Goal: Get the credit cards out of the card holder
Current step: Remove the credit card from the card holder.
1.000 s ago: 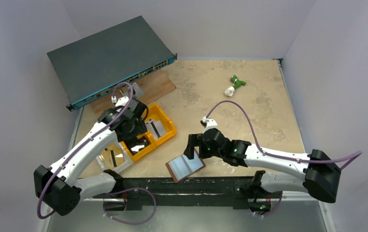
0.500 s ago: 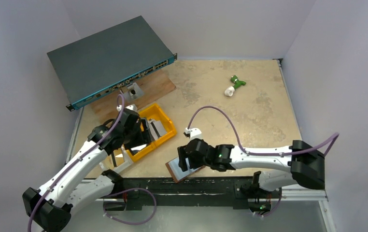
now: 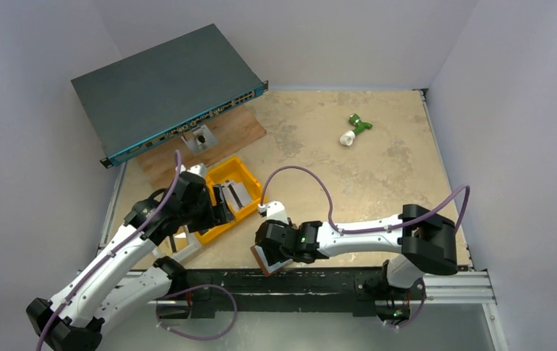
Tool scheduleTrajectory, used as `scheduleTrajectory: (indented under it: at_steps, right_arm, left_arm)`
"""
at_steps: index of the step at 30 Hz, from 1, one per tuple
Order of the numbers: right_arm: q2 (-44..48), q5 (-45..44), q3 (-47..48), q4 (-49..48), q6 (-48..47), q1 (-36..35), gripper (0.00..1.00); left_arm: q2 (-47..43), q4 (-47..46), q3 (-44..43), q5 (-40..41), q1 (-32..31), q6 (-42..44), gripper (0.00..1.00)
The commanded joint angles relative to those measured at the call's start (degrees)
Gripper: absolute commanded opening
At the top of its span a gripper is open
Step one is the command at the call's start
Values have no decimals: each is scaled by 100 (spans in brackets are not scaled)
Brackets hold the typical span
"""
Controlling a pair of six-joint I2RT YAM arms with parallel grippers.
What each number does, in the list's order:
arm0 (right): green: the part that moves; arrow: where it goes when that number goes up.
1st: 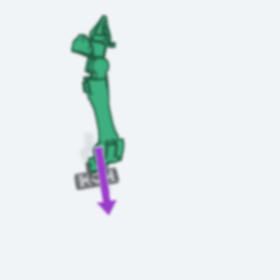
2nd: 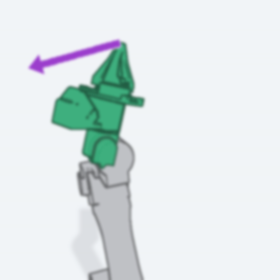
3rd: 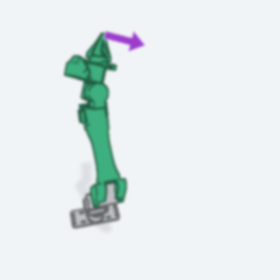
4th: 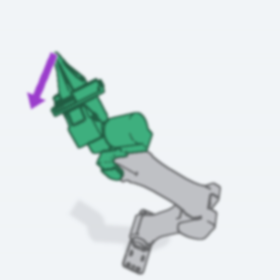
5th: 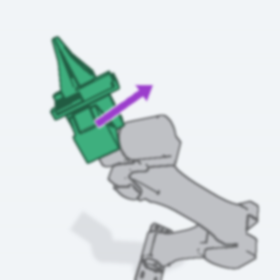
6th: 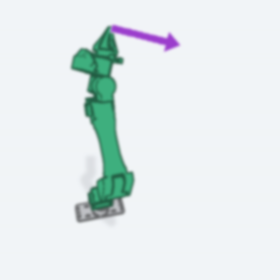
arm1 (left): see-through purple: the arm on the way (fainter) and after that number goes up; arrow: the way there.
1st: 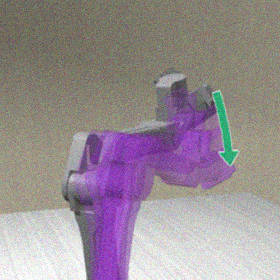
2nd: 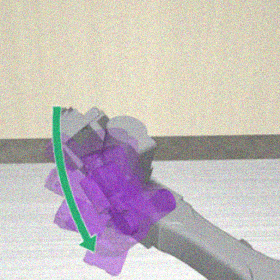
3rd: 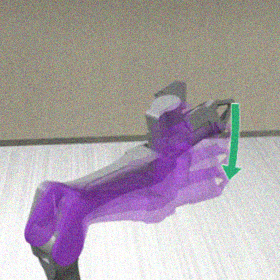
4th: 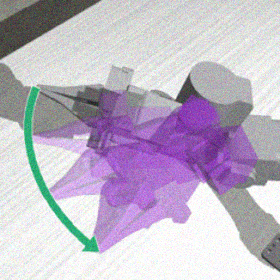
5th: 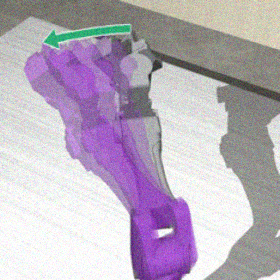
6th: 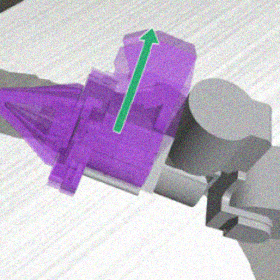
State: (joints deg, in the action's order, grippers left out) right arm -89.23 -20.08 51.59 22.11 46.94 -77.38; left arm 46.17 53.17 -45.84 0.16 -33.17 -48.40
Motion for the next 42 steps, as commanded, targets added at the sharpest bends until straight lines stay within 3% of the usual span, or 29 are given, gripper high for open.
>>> scheduleTrajectory:
  at_steps: [1, 13, 18, 27, 31, 36, 42]
  right_arm:
    - [-224, -225, 347, 281, 75, -107, 54]
    - [-900, 59, 535, 494, 266, -130, 54]
    - [-971, 269, 373, 373, 520, -28, 43]
    - [-451, 1263, -467, -798, 893, 653, 20]
    - [-224, 1669, -889, -1359, 1083, 908, 15]
    - [19, 1981, -1431, -2002, 1364, 1145, 10]
    - [165, 2236, -1855, -2526, 1664, 1251, 7]
  left_arm:
    - [-216, 185, -78, -38, -23, 39, 72]
    - [-259, 186, -20, 9, -23, 97, 72]
    - [-139, -2, 76, -394, -23, 200, 72]
    - [278, -563, 339, -939, -329, 190, 68]
    - [665, -1053, 524, -979, -870, -119, 58]
    - [1257, -1811, 794, -1082, -1308, -462, 39]
    - [1755, -2293, 840, -1171, -1457, -552, 35]
